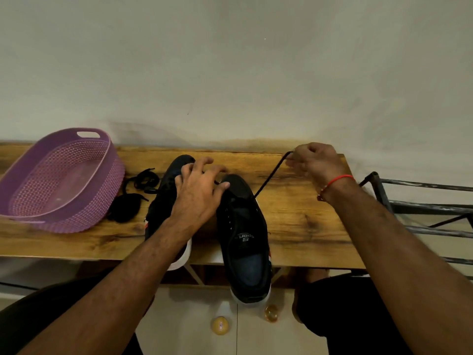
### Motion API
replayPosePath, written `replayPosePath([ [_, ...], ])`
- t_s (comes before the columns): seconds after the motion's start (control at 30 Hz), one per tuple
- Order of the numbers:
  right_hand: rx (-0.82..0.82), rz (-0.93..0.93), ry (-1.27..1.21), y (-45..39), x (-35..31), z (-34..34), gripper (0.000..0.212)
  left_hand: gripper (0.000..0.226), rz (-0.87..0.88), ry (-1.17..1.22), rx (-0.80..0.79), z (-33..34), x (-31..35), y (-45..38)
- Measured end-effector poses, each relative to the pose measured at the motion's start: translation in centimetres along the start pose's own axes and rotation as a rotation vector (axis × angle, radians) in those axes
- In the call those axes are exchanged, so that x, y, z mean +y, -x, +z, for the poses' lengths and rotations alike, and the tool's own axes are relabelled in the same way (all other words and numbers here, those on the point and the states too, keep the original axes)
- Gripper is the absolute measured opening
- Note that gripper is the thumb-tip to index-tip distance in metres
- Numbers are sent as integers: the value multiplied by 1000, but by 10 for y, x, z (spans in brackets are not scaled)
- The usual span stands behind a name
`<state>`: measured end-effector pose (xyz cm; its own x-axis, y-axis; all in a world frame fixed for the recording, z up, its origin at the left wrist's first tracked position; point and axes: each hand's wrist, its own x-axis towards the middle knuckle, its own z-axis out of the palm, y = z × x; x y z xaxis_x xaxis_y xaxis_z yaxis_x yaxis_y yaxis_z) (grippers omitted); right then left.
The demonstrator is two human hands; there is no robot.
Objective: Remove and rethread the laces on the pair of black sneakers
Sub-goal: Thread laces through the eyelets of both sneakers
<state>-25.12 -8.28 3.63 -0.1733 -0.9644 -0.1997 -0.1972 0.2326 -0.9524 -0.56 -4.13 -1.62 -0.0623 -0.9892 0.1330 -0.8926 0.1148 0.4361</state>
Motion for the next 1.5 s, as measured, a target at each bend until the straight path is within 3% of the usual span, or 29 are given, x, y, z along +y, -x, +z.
replayPosePath([
  [0.07,-87,107,-323,4,-5,5,5,37,-24,40,20,-13,-2,1],
  [0.13,-113,60,-316,5,-7,9,6,38,-29,23,8,-22,-3,9],
  [0.2,-110,-65,-133,4,-6,10,9,40,18,-25,-14,-22,-6,23],
  [0.27,-133,-205,232,4,-5,4,2,40,99,-117,-33,-15,-13,38],
  [0.33,-165,-320,546,5,-3,-4,14,36,156,-205,-47,-7,-19,46],
  [0.43,-93,-360,602,2,-2,-22,19,33,168,-272,-71,-3,-23,46],
  [0.5,64,-350,439,-6,-5,-37,9,37,159,-339,-106,-3,-23,44],
  [0.6,385,-273,-156,-17,-14,-61,6,42,133,-437,-131,-5,-23,40],
  [0.67,482,-206,-417,-20,-18,-72,5,40,121,-465,-133,-7,-22,37],
  [0.77,356,-132,-363,-19,-15,-62,3,37,107,-467,-156,-9,-24,32],
  [0.9,83,-138,-156,-9,-12,-31,11,37,94,-462,-182,-9,-22,29],
  [1.03,-82,-165,-8,1,-8,-6,11,43,78,-462,-209,-9,-20,31],
  [1.2,-415,-330,821,10,16,20,16,39,77,-458,-232,-9,-17,31],
  [1.3,-581,-325,1108,16,28,34,24,35,73,-452,-230,-8,-16,29],
  [1.4,-550,-322,1135,17,31,40,21,36,82,-449,-227,-7,-16,30],
  [1.5,-265,-250,738,9,19,35,12,35,82,-450,-222,-9,-16,30],
])
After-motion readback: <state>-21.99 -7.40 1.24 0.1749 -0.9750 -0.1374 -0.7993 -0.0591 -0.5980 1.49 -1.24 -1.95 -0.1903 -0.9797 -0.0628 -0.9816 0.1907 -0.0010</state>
